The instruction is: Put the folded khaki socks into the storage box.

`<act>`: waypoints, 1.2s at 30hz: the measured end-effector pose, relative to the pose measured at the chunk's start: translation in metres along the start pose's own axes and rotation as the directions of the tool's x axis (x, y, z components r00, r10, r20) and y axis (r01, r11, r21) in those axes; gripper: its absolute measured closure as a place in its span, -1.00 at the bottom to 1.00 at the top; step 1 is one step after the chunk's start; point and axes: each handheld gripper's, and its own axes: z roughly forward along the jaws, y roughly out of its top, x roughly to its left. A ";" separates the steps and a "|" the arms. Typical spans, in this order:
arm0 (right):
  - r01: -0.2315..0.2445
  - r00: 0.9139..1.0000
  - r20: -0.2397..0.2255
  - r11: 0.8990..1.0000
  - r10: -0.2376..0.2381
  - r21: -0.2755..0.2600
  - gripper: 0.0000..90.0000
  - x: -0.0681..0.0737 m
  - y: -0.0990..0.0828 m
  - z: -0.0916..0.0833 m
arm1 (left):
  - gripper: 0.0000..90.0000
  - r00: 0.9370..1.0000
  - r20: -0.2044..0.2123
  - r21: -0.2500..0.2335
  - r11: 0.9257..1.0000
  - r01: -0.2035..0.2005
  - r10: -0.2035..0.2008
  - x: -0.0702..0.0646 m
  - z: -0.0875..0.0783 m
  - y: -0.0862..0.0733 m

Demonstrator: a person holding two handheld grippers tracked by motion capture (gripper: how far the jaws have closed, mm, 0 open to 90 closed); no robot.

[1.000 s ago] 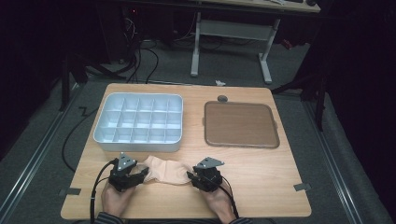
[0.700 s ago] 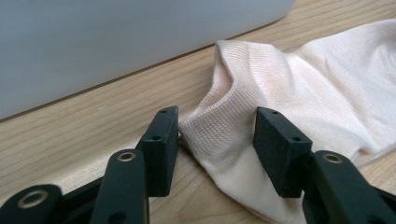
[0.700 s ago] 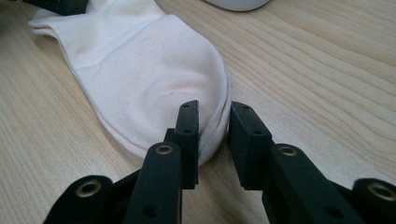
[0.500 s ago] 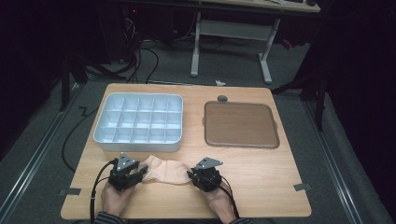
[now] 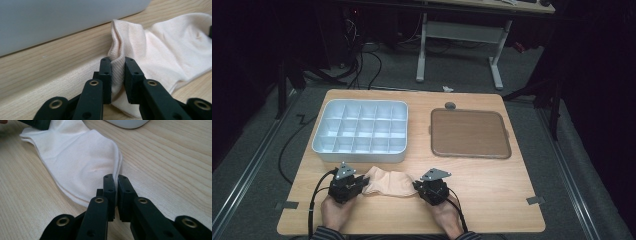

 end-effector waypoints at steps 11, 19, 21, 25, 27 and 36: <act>-0.014 1.000 0.013 1.000 0.014 -0.022 0.93 -0.006 0.001 -0.009 | 0.77 0.999 0.043 -0.021 1.000 0.009 -0.008 -0.003 -0.005 0.006; -0.035 0.999 0.018 0.998 0.035 -0.043 0.92 -0.015 -0.002 -0.020 | 0.76 0.996 0.090 -0.024 1.000 0.012 -0.010 -0.015 -0.004 0.018; -0.047 0.999 0.017 0.998 0.048 -0.047 0.92 -0.018 -0.003 -0.024 | 0.76 0.995 0.096 -0.028 1.000 0.012 -0.009 -0.017 -0.003 0.020; -0.051 0.998 0.022 0.997 0.053 -0.050 0.92 -0.024 -0.003 -0.031 | 0.76 0.994 0.105 -0.030 1.000 0.010 -0.007 -0.022 0.000 0.023; -0.057 0.998 0.018 0.997 0.058 -0.059 0.92 -0.028 -0.003 -0.034 | 0.76 0.995 0.101 -0.029 1.000 -0.002 0.005 -0.026 0.001 0.025; -0.061 0.997 0.046 0.997 0.063 -0.051 0.92 -0.038 -0.006 -0.046 | 0.75 0.992 0.123 -0.033 0.999 -0.025 0.029 -0.038 0.011 0.032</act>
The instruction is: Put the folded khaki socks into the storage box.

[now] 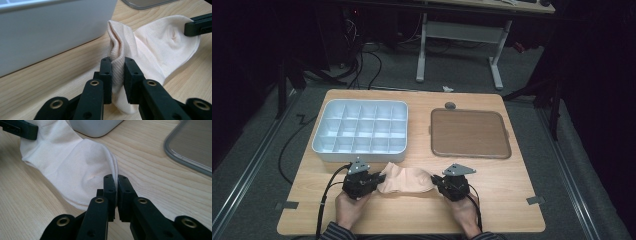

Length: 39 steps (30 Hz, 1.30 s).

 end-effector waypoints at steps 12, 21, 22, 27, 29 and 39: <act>-0.016 0.999 0.033 1.000 0.017 -0.011 0.92 -0.013 -0.005 -0.013 | 0.75 1.000 0.025 0.001 1.000 -0.019 0.019 -0.012 0.014 0.007; -0.017 0.998 0.060 1.000 0.017 -0.005 0.92 -0.022 -0.008 -0.017 | 0.73 0.999 0.019 0.010 0.999 -0.045 0.044 -0.016 0.026 0.010; -0.020 0.998 0.063 1.000 0.020 -0.002 0.92 -0.023 -0.008 -0.017 | 0.73 0.999 0.019 0.010 0.999 -0.046 0.046 -0.016 0.027 0.010; -0.027 0.997 0.072 1.000 0.026 0.010 0.92 -0.027 -0.010 -0.014 | 0.73 0.999 0.012 0.016 0.998 -0.053 0.053 -0.016 0.033 0.010; -0.027 0.997 0.073 1.000 0.026 0.014 0.92 -0.029 -0.011 -0.011 | 0.73 0.998 -0.002 0.023 0.997 -0.067 0.067 -0.015 0.036 0.008; -0.043 0.996 0.079 0.998 0.040 0.042 0.91 -0.034 -0.018 0.003 | 0.64 0.995 -0.045 0.061 0.994 -0.088 0.091 -0.012 0.044 0.004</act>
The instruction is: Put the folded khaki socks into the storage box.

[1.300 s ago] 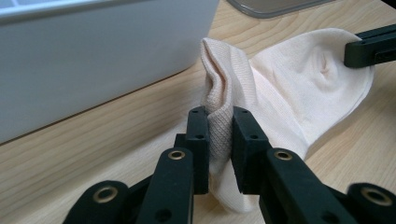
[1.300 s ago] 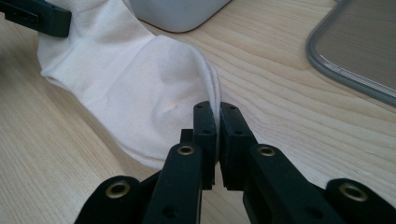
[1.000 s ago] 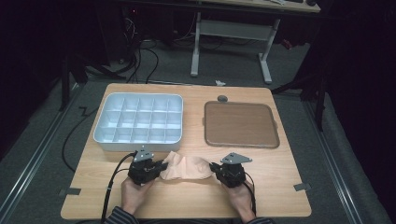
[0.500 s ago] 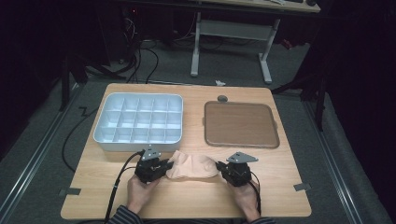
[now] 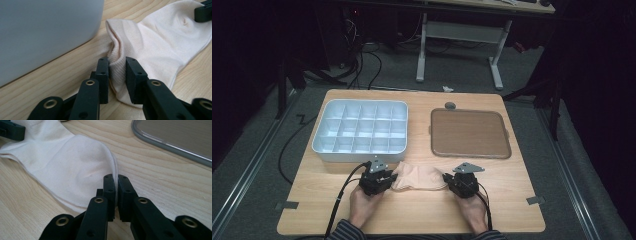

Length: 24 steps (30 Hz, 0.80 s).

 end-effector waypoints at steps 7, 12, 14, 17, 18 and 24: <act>-0.009 1.000 -0.005 1.000 0.009 -0.005 0.85 -0.002 -0.002 0.001 | 0.55 1.000 -0.020 -0.005 1.000 0.005 -0.005 0.000 0.002 -0.001; -0.017 1.000 0.006 1.000 0.017 -0.007 0.70 -0.002 -0.002 0.000 | 0.31 0.999 -0.023 -0.002 1.000 0.021 -0.021 0.002 0.001 -0.001; 0.008 0.999 0.034 1.000 -0.007 -0.013 0.61 0.001 -0.002 -0.002 | 0.22 0.999 -0.028 -0.003 1.000 0.024 -0.024 0.003 0.000 -0.001; -0.008 0.999 0.031 0.999 0.009 -0.032 0.53 0.002 0.000 -0.006 | 0.16 0.999 -0.034 -0.020 0.999 0.030 -0.031 0.004 -0.002 0.000; -0.011 0.999 0.035 0.999 0.013 -0.043 0.51 0.002 0.000 -0.008 | 0.14 0.999 -0.037 -0.024 0.999 0.031 -0.032 0.005 -0.003 0.000; -0.008 0.999 0.032 0.989 0.012 -0.145 0.54 0.012 0.009 -0.028 | 0.13 0.998 -0.039 -0.030 0.998 0.048 -0.049 0.007 -0.006 -0.002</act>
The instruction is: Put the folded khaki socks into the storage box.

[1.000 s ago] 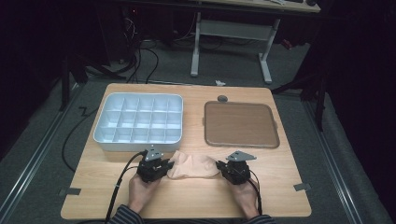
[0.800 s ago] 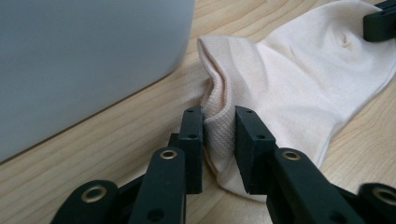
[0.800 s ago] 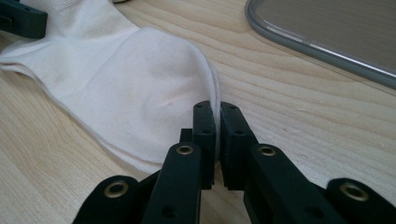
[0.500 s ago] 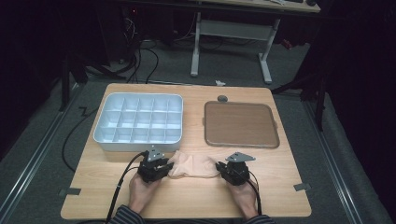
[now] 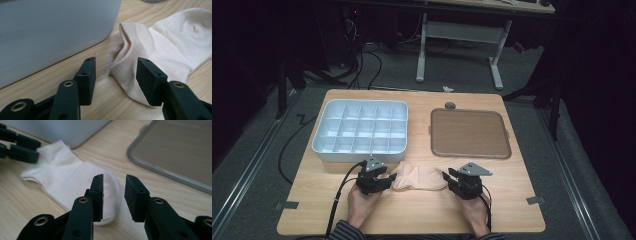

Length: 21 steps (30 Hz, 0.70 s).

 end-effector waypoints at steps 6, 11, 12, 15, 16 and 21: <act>0.002 0.994 -0.112 1.000 -0.002 -0.006 0.72 0.022 0.005 0.007 | 0.13 1.000 0.005 0.006 1.000 0.008 -0.008 0.001 0.001 -0.004; 0.021 0.984 -0.179 0.999 -0.013 0.040 0.82 0.043 0.008 0.028 | 0.17 1.000 0.000 0.000 1.000 0.006 -0.006 0.001 0.001 -0.005; 0.024 0.982 -0.189 0.998 -0.013 0.053 0.83 0.047 0.009 0.035 | 0.18 1.000 -0.001 -0.001 1.000 0.003 -0.003 0.000 0.001 -0.005; 0.018 0.979 -0.202 0.997 -0.003 0.073 0.86 0.054 0.010 0.046 | 0.18 1.000 0.002 0.000 1.000 0.003 -0.003 0.000 0.002 -0.005; 0.018 0.979 -0.204 0.997 -0.001 0.078 0.87 0.055 0.011 0.049 | 0.18 1.000 0.006 -0.001 1.000 0.005 -0.005 0.001 0.002 -0.005; 0.016 0.979 -0.204 0.996 0.003 0.093 0.88 0.061 0.012 0.060 | 0.18 1.000 0.003 0.000 1.000 -0.002 0.002 0.000 0.002 -0.005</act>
